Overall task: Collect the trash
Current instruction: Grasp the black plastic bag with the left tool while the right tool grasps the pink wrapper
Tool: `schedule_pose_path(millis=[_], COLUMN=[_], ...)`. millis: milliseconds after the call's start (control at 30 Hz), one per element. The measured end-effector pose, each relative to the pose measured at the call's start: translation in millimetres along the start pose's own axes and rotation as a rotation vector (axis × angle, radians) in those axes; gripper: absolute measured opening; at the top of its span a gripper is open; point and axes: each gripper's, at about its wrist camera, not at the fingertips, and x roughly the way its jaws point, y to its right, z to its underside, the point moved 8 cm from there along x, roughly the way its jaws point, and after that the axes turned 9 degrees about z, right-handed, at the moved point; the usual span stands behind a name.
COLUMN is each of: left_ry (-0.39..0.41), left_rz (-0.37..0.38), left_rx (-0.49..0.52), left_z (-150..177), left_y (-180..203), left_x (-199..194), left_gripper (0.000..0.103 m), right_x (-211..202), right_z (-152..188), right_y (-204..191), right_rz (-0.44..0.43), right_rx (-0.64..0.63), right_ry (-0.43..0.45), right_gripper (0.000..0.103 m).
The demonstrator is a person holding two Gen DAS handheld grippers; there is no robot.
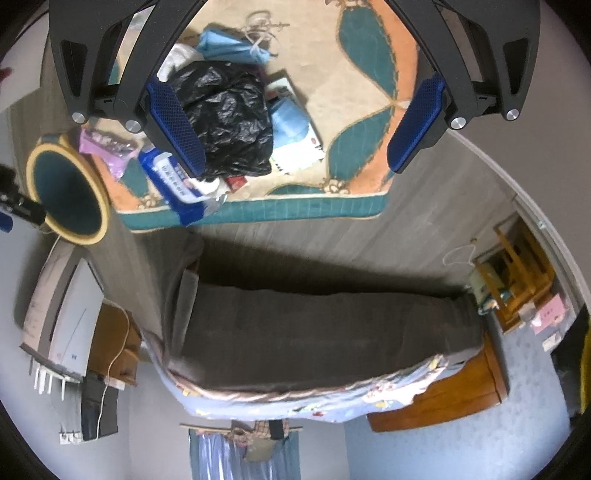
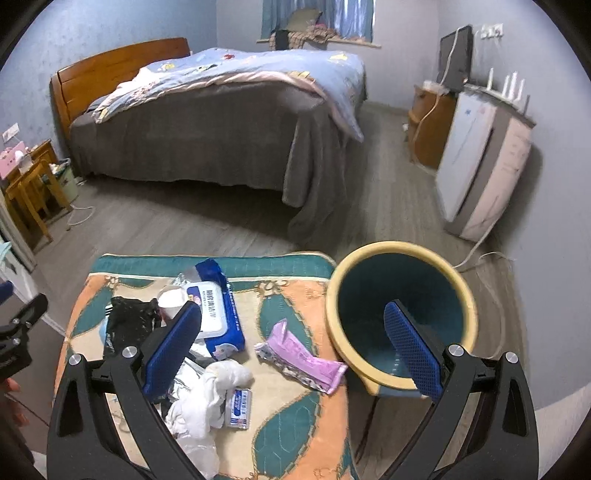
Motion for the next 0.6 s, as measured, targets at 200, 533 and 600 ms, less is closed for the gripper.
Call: schedule_pose_path(millis=[200,533,600], left_ry=[-0.082,-0.18,-0.178], left_rz=[0.037,0.126,0.154], left_rx=[0.051,0.052,0.052], left_z=[14,40,43], left_y=[15,46,53], left_x=[28,74,77], left_gripper=[0.098,0.098,0.098], right_x=[34,73,84], right_z=[2,20,28], right_y=[3,-7,-8], right_rz=[-0.074,-0.084,-0.076], right_rx=[0.024,-0.117,-0.156], right_ry=[-0.118,-0.185,-0.206], right_gripper=[0.097,0.097,0.097])
